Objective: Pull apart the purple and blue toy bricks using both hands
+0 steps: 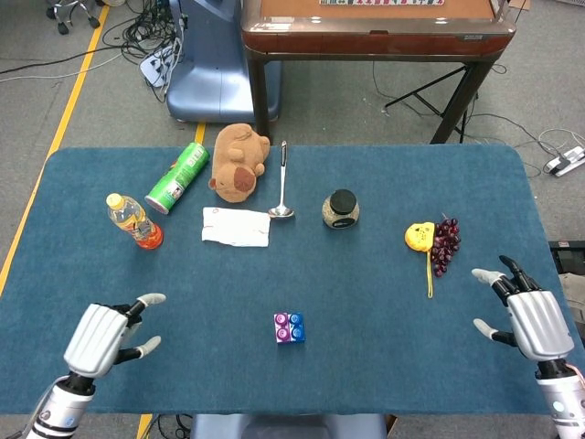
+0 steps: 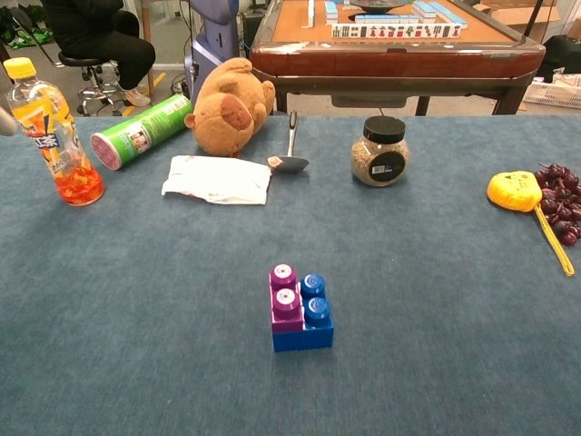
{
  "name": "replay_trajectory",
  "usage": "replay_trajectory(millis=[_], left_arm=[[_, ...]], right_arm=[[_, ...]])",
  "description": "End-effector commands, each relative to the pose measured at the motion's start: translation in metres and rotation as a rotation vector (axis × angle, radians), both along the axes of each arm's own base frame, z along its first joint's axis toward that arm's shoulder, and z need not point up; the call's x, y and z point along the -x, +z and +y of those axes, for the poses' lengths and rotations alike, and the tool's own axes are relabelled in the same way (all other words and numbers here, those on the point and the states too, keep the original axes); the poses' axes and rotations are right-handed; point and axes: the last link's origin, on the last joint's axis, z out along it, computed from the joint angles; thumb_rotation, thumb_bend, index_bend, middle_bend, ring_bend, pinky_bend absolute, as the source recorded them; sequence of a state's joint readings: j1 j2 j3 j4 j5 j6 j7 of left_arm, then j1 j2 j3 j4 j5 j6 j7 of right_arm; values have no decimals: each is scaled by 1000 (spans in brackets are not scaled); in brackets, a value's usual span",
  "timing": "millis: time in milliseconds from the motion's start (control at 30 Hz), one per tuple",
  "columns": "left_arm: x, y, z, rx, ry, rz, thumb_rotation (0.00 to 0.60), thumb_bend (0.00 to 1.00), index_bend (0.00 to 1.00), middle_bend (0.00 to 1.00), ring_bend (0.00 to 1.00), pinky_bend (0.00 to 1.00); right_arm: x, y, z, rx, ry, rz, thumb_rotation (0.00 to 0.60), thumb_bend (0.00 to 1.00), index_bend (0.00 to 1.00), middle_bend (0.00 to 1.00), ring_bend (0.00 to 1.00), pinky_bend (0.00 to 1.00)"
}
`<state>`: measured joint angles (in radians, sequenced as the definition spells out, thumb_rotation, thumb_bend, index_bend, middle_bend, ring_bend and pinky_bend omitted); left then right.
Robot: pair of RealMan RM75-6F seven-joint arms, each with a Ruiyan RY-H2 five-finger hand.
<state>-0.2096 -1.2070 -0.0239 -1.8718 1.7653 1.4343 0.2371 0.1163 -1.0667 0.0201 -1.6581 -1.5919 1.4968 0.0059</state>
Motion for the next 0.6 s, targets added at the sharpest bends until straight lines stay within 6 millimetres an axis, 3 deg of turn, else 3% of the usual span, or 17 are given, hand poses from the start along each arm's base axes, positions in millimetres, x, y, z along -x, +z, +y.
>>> replay_trajectory(millis=[33,300,600], left_arm=[[-31,-15,5,110,-70,-10,600,19,320,1000,930,1000],[-73,-41,13,271,-117,11,600,0,144,1000,941,1000],[-96,-82,20,313,-133,48,600,0,39,1000,936,1000]], right_arm=[[1,1,-1,2,0,-4,600,0,259,352,299,384],[6,3,-1,4,-6,-10,600,0,259,353,299,394],[5,2,-5,-2,-1,-11,600,0,259,354,299,394]])
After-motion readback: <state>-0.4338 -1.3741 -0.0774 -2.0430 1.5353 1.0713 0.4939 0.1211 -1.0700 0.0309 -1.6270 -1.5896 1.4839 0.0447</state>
